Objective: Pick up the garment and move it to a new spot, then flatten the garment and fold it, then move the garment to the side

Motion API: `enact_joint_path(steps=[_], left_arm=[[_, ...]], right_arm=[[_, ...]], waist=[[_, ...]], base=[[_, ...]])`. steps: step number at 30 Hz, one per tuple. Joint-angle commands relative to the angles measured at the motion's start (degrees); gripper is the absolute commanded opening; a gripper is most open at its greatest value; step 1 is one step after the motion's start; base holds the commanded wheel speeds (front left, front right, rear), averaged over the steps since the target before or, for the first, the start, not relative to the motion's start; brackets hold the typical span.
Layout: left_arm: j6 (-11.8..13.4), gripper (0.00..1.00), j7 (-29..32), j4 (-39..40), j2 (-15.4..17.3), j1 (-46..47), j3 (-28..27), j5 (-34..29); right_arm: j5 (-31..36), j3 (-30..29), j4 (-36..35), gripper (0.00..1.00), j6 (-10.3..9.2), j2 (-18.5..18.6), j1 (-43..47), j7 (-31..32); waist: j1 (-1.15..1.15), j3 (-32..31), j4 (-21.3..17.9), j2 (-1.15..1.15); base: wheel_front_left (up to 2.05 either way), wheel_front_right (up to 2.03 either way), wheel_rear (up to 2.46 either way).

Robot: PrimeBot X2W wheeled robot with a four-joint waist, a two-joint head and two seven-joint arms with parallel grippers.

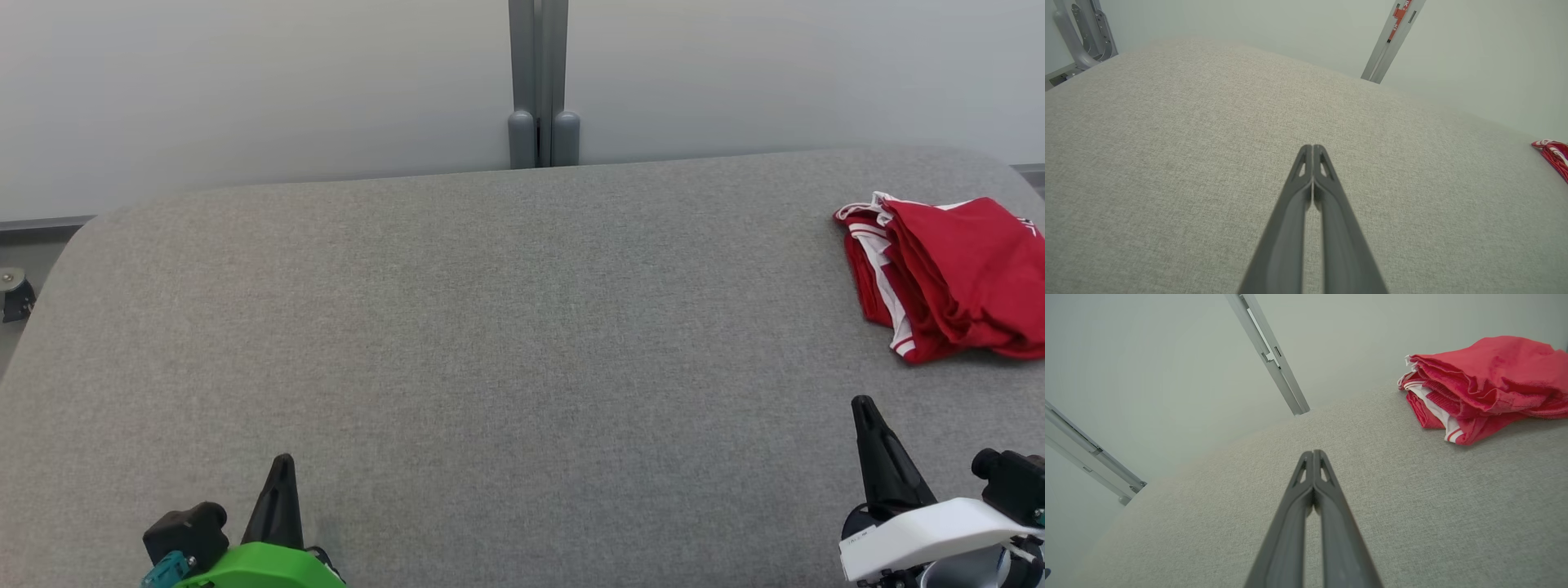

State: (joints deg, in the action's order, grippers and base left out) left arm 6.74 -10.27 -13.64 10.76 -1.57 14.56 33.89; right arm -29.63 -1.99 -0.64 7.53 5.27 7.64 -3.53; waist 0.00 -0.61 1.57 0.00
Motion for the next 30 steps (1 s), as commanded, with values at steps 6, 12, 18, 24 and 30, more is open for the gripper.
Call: enact_joint_path(steps=[6, 12, 18, 24, 30], left_arm=[[-1.7, 0.0, 1.5, 0.4, -0.5, 2.6, -2.4, 6.6], [-2.8, 0.0, 2.7, 0.3, -1.0, 3.1, -3.9, 11.3], [-3.9, 0.0, 3.9, 0.3, -1.5, 3.6, -5.3, 15.8], [-4.9, 0.0, 5.0, 0.3, -2.0, 4.0, -6.7, 19.9], [-5.8, 0.0, 6.1, 0.3, -2.5, 4.4, -8.0, 23.8]], right_arm=[[-7.2, -0.2, 0.9, 0.0, -0.01, 0.5, -2.6, 0.8], [-12.4, -0.3, 2.0, 0.0, -0.02, 0.4, -3.6, 1.3], [-17.2, -0.4, 3.2, 0.0, -0.02, 0.4, -4.6, 1.9], [-21.7, -0.5, 4.2, 0.0, -0.01, 0.3, -5.5, 2.5], [-26.0, -0.7, 5.2, 0.0, -0.02, 0.2, -6.4, 3.0]], waist=[[0.0, 0.0, -0.1, 0.0], [0.0, 0.1, -0.2, 0.0], [0.0, 0.1, -0.3, 0.0], [0.0, 0.2, -0.3, 0.0], [0.0, 0.2, -0.4, 0.0]], base=[[0.0, 0.0, 0.0], [0.0, 0.0, 0.0], [0.0, 0.0, 0.0], [0.0, 0.0, 0.0], [0.0, 0.0, 0.0]])
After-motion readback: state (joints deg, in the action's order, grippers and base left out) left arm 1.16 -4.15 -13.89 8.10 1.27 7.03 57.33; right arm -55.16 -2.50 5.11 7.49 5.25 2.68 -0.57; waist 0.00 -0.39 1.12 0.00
